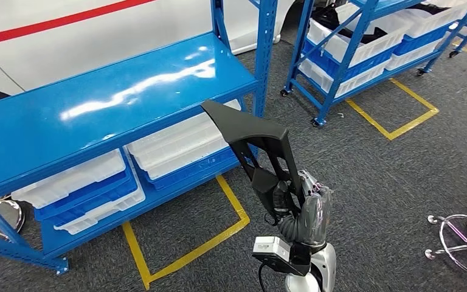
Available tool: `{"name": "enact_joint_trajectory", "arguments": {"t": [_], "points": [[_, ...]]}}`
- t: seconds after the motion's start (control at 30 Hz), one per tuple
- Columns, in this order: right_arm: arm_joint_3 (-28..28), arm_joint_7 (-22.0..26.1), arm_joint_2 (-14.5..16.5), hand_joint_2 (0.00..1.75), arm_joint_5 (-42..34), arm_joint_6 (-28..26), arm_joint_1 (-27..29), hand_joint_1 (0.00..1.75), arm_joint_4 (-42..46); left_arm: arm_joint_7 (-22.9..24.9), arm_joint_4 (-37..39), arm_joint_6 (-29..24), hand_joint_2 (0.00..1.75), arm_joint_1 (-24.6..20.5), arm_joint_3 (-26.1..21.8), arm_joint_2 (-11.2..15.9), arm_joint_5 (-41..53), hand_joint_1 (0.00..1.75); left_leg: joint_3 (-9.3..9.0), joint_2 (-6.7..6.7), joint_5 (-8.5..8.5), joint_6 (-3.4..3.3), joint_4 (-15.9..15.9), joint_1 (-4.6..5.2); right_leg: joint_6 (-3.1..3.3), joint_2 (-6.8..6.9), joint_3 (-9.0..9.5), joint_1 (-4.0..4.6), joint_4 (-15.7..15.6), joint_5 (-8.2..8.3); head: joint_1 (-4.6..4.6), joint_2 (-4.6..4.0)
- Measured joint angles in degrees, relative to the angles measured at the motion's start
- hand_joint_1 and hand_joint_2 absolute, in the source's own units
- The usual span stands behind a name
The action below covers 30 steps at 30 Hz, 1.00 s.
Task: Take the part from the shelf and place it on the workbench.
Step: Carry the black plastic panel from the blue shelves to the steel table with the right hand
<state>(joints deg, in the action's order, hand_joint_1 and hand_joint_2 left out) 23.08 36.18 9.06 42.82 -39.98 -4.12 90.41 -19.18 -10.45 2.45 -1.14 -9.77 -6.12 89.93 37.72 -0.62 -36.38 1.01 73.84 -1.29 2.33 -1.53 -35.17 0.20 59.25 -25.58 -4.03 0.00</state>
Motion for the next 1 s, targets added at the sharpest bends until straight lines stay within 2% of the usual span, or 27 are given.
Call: {"name": "enact_joint_trajectory", "arguments": {"t": [0.03,0.07,0.1,0.13,0.17,0.23,0.27,0.3,0.37,0.43,0.47,0.5,0.53,0.57,0.6,0.63,0.67,0.7,0.73,0.8,0.87,0.93,0.97,1.0], "points": [[0.00,0.00,0.01,1.75,0.00,0.00,0.05,1.75,-0.01,-0.01,0.00,0.00,1.75,-0.02,0.00,0.00,-0.01,0.00,0.55,0.10,0.72,-0.13,0.46,0.04,0.05,-0.81,0.03,0.15,0.10,-0.02,0.00,0.00],[0.00,-0.01,0.02,1.75,0.00,0.00,0.08,1.75,-0.01,-0.01,0.00,0.00,1.75,-0.05,0.00,0.00,-0.01,0.00,0.03,0.26,2.50,-0.32,-1.32,0.06,0.06,-1.65,0.07,0.24,0.26,-0.07,0.00,0.00],[-0.01,-0.01,0.04,1.75,0.00,0.00,0.09,1.75,0.00,-0.01,0.00,0.00,1.75,-0.08,0.00,0.00,-0.01,0.00,-1.26,0.82,4.83,-0.56,-4.67,0.06,0.02,-2.48,0.09,0.27,0.48,-0.15,-0.01,0.00],[-0.01,0.00,0.06,1.75,0.00,0.00,0.08,1.75,0.01,0.00,0.01,0.00,1.75,-0.04,0.00,0.02,0.00,0.00,-2.66,2.06,6.60,-0.81,-8.24,0.07,-0.10,-3.23,-0.02,0.33,0.78,-0.27,-0.02,0.00],[-0.02,0.00,0.08,1.75,0.00,0.00,0.07,1.75,0.01,0.00,0.01,0.01,1.75,-0.01,0.00,0.04,0.01,0.00,-3.87,3.22,7.75,-0.97,-11.27,0.05,-0.30,-3.94,-0.24,0.31,1.12,-0.38,-0.03,0.00],[-0.03,0.01,0.11,1.75,0.00,-0.01,0.13,1.75,0.01,0.00,0.02,0.04,1.75,-0.02,0.00,0.07,0.03,0.00,-4.86,4.53,8.02,-1.16,-13.77,0.20,-0.94,-5.12,-0.79,0.09,1.44,-0.34,-0.03,0.00],[-0.03,0.00,0.13,1.75,0.00,-0.02,0.18,1.75,0.02,-0.01,0.02,0.06,1.75,-0.13,-0.01,0.06,0.00,0.00,-5.03,4.11,8.10,-1.28,-14.13,0.25,-1.31,-5.71,-0.96,-0.06,1.37,-0.19,-0.03,0.00],[-0.05,0.00,0.14,1.75,0.00,-0.03,0.27,1.75,0.02,-0.01,0.02,0.06,1.75,-0.22,-0.01,0.02,-0.02,0.00,-5.20,3.51,8.31,-1.56,-14.40,0.20,-1.65,-5.64,-1.03,-0.10,1.34,-0.16,-0.03,0.00],[-0.09,0.00,0.14,1.75,0.00,-0.05,0.28,1.75,0.05,0.01,0.02,0.04,1.75,-0.26,-0.02,-0.05,-0.06,0.00,-5.69,2.22,8.72,-2.24,-15.19,0.03,-2.30,-3.18,-1.77,0.08,3.11,-1.39,-0.21,0.00],[-0.13,0.01,0.14,1.75,0.00,-0.07,0.23,1.75,0.07,0.02,0.02,0.02,1.75,-0.13,-0.02,-0.08,-0.05,0.00,-5.99,0.85,8.81,-2.67,-15.58,0.12,-2.94,0.00,-4.53,-0.08,8.91,-4.51,-0.40,0.00],[-0.16,0.01,0.13,1.75,0.00,-0.07,0.27,1.75,0.05,0.02,0.02,0.02,1.75,-0.08,-0.02,-0.08,-0.05,0.00,-6.02,0.13,8.75,-2.76,-15.60,0.19,-3.23,0.62,-6.37,-0.35,12.49,-6.02,-0.40,0.00],[-0.20,0.01,0.13,1.75,0.00,-0.07,0.34,1.75,0.03,0.02,0.02,0.02,1.75,-0.07,-0.02,-0.07,-0.05,0.00,-6.03,-0.57,8.67,-2.73,-15.59,0.20,-3.46,0.87,-7.80,-0.63,15.19,-6.84,-0.42,0.00],[-0.26,0.00,0.12,1.75,0.00,-0.07,0.40,1.75,0.02,0.02,0.02,0.02,1.75,-0.07,-0.02,-0.07,-0.05,0.00,-6.08,-1.27,8.57,-2.65,-15.58,0.20,-3.65,1.03,-8.39,-0.90,16.21,-6.69,-0.42,0.00],[-0.31,-0.01,0.11,1.75,0.00,-0.07,0.43,1.75,0.01,0.02,0.02,0.02,1.75,-0.10,-0.02,-0.08,-0.05,0.00,-6.20,-1.95,8.43,-2.52,-15.58,0.20,-3.81,1.27,-7.73,-1.15,14.86,-5.45,-0.43,0.00],[-0.35,-0.01,0.11,1.75,0.00,-0.07,0.44,1.75,0.01,0.02,0.02,0.02,1.75,-0.12,-0.02,-0.08,-0.05,0.00,-6.41,-2.56,8.25,-2.33,-15.58,0.19,-3.91,1.79,-6.02,-1.33,11.60,-3.54,-0.42,0.00],[-0.37,-0.01,0.11,1.75,0.00,-0.07,0.42,1.75,0.01,0.02,0.02,0.02,1.75,-0.13,-0.02,-0.08,-0.05,0.00,-6.67,-3.09,8.04,-2.09,-15.59,0.21,-3.91,3.00,-3.90,-1.35,7.54,-1.94,-0.42,0.00],[-0.37,0.00,0.12,1.75,0.00,-0.07,0.40,1.75,0.01,0.02,0.02,0.02,1.75,-0.12,-0.02,-0.08,-0.04,0.00,-6.89,-3.55,7.80,-1.80,-15.55,0.34,-3.69,4.10,-2.07,-1.16,4.01,-0.78,-0.41,0.00],[-0.37,0.01,0.13,1.75,0.00,-0.07,0.38,1.75,0.02,0.02,0.02,0.02,1.75,-0.11,-0.02,-0.07,-0.03,0.00,-7.08,-3.93,7.61,-1.49,-15.56,0.46,-3.33,4.85,-0.99,-0.89,1.84,-0.35,-0.39,0.00],[-0.38,0.01,0.13,1.75,-0.01,-0.08,0.38,1.75,0.02,0.02,0.02,0.02,1.75,-0.12,-0.01,-0.07,-0.02,0.00,-7.26,-4.33,7.47,-1.18,-15.62,0.60,-2.91,5.21,-0.64,-0.56,0.98,-0.48,-0.38,0.00],[-0.42,-0.08,0.14,1.75,-0.14,-0.08,0.40,1.75,0.05,0.02,0.02,0.01,1.75,-0.21,-0.01,-0.11,-0.02,0.00,-7.62,-5.07,7.18,-0.55,-15.76,0.58,-2.00,4.04,-0.60,-0.32,0.76,-0.46,-0.35,0.00],[-0.39,-0.75,0.13,1.75,-1.42,-0.02,0.18,1.75,0.02,0.03,0.01,0.01,1.75,-0.30,0.02,-0.16,-0.01,0.00,-7.34,-3.70,5.87,-0.11,-14.29,0.26,-1.09,2.95,-0.24,-0.47,0.29,-0.30,-0.34,0.00],[-0.26,-1.70,0.09,1.75,-3.53,0.02,-0.40,1.75,-0.37,0.07,0.00,0.10,1.75,-0.24,0.09,-0.17,0.02,0.00,-4.73,-1.13,2.62,-0.05,-8.47,0.10,-0.33,1.82,0.02,-0.52,0.02,-0.22,-0.32,0.00],[-0.16,-1.90,0.07,1.75,-4.42,0.02,-0.65,1.75,-0.70,0.09,0.00,0.17,1.75,-0.19,0.13,-0.17,0.02,0.00,-2.67,-0.42,0.85,-0.08,-4.40,0.11,-0.11,1.18,0.03,-0.43,0.05,-0.24,-0.29,0.00],[-0.09,-1.89,0.04,1.75,-4.97,0.00,-0.78,1.75,-1.05,0.10,0.00,0.24,1.75,-0.19,0.15,-0.17,0.02,0.00,-0.77,-0.10,-0.24,-0.09,-0.92,0.13,-0.03,0.45,0.04,-0.33,0.09,-0.26,-0.31,0.00]]}}
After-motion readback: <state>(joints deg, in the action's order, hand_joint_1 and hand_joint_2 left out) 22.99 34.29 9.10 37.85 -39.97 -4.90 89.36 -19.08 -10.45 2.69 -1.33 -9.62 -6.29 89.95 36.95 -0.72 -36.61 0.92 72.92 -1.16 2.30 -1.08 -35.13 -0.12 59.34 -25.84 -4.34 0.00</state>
